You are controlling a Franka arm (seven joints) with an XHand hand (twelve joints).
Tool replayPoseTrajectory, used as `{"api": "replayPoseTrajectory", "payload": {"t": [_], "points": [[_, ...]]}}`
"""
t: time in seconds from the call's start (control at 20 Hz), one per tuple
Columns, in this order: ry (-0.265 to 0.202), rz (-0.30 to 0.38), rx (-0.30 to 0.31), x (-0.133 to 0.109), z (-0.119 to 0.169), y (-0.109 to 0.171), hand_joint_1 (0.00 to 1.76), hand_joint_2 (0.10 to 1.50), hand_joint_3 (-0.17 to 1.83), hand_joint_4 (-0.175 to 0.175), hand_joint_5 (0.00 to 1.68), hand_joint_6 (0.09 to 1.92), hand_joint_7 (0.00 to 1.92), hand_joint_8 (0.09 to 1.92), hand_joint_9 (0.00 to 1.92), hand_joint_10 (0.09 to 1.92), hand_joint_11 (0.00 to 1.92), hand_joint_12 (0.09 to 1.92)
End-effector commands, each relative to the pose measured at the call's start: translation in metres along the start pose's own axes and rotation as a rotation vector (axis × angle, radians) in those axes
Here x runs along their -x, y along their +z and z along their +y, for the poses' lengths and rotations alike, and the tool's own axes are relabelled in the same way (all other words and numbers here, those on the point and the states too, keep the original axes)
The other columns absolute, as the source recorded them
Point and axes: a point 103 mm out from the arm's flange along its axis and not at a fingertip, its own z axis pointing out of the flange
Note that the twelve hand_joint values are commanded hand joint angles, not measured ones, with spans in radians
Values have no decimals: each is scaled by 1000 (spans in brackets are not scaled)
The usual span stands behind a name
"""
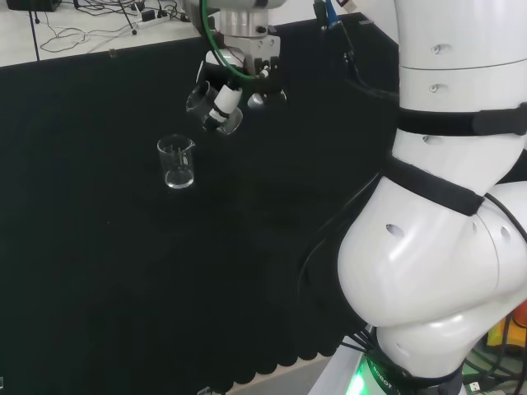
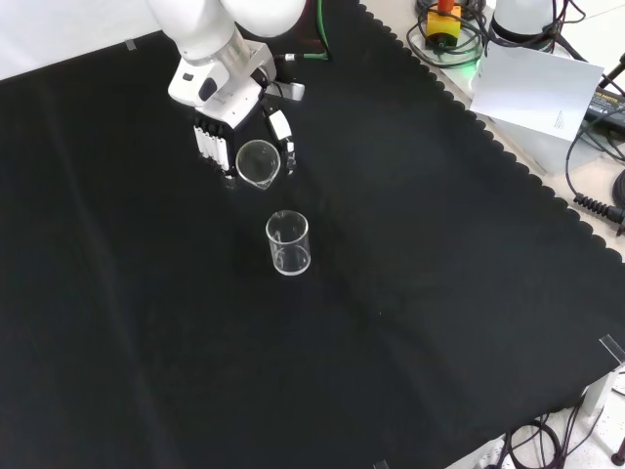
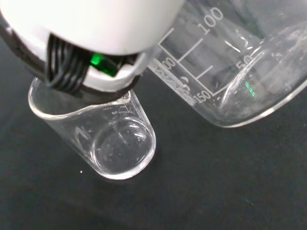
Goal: Place the beaker back on the table.
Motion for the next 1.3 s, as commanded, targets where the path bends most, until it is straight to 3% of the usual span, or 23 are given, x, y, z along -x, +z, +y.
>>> {"api": "replayPoseTrajectory", "payload": {"t": [0.05,0.3,0.5,1.3], "points": [[-27,66,101,17,-6,8,1138,640,771,58,1176,897,1401,843,1256,732,1099,904],[-32,131,154,29,-7,21,1137,641,771,58,1175,898,1399,843,1253,732,1091,906],[-28,163,158,37,-5,32,1137,641,770,59,1175,897,1397,841,1248,732,1085,911],[-40,309,229,38,10,67,1141,642,759,52,1185,875,1398,819,1242,727,1054,941]]}}
